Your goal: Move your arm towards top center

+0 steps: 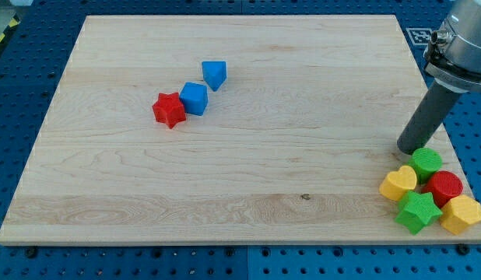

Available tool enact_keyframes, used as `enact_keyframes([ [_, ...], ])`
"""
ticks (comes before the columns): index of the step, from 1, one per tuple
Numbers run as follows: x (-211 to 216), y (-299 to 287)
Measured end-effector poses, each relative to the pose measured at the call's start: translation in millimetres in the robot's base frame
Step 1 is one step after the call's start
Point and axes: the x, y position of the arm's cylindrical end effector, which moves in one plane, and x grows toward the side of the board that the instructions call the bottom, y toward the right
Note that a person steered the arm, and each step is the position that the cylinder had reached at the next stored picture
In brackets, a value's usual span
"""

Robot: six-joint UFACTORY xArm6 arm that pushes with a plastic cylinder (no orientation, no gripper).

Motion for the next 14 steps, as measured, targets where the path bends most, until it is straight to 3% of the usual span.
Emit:
enact_keyframes([
  [3,-8.0,-7.8],
  [9,-11.9,-81.3],
  [14,-32.4,-81.9],
])
